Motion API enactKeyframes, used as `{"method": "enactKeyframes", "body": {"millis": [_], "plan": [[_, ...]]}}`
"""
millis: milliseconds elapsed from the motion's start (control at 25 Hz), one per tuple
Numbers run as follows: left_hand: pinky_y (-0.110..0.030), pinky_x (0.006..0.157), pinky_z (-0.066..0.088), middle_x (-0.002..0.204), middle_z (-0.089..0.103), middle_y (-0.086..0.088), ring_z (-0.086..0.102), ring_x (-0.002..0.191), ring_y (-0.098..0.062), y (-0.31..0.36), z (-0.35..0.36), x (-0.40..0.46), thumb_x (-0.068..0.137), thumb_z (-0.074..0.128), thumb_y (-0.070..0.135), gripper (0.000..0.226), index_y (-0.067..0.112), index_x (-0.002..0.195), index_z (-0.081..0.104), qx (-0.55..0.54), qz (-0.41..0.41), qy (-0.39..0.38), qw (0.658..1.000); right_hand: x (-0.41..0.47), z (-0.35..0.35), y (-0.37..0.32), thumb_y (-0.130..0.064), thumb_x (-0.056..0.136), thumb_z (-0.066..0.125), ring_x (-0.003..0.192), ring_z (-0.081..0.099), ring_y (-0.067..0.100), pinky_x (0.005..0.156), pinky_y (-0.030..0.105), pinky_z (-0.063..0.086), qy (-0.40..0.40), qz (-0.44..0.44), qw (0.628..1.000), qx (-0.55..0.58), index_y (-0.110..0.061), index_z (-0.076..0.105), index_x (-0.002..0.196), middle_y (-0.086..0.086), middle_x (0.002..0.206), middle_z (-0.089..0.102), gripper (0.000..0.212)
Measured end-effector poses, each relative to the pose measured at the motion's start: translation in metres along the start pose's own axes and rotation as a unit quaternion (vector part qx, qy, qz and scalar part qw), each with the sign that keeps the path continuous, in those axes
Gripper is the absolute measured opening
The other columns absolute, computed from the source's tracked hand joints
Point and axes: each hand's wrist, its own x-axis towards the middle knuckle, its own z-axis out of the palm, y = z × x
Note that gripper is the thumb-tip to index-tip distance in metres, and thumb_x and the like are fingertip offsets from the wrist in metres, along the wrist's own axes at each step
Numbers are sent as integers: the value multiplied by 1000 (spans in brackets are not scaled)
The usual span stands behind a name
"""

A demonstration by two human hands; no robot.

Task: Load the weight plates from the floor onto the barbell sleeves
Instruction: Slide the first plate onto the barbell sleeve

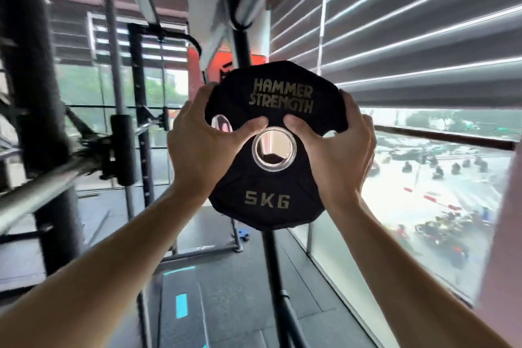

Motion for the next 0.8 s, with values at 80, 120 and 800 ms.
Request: {"method": "enactKeyframes", "body": {"millis": [80, 120, 800], "plan": [[-39, 94, 52, 112, 69, 10, 65, 109, -15, -22, -43, 6, 59, 70, 83, 84, 34, 126, 57, 28, -5, 5, 1000, -26, 26, -25, -69, 57, 80, 96, 62, 9, 88, 37, 54, -19, 4, 999, 28, -46, 58, 127, -11, 106, 59, 77], [-41, 94, 52, 113, 69, 10, 65, 109, -15, -32, -62, 10, 58, 69, 84, 86, 34, 127, 56, 39, -9, 8, 999, -37, 37, -36, -67, 57, 81, 95, 62, 7, 87, 34, 54, -26, 7, 999, 42, -46, 58, 126, -12, 105, 59, 75], [-46, 95, 51, 109, 68, 17, 65, 103, -11, -115, -285, -6, 59, 69, 83, 79, 38, 123, 56, 199, -94, 75, 973, -183, 160, -155, -72, 52, 77, 96, 63, 8, 85, 36, 55, -196, 50, 967, 155, -44, 61, 122, -12, 105, 62, 77]]}}
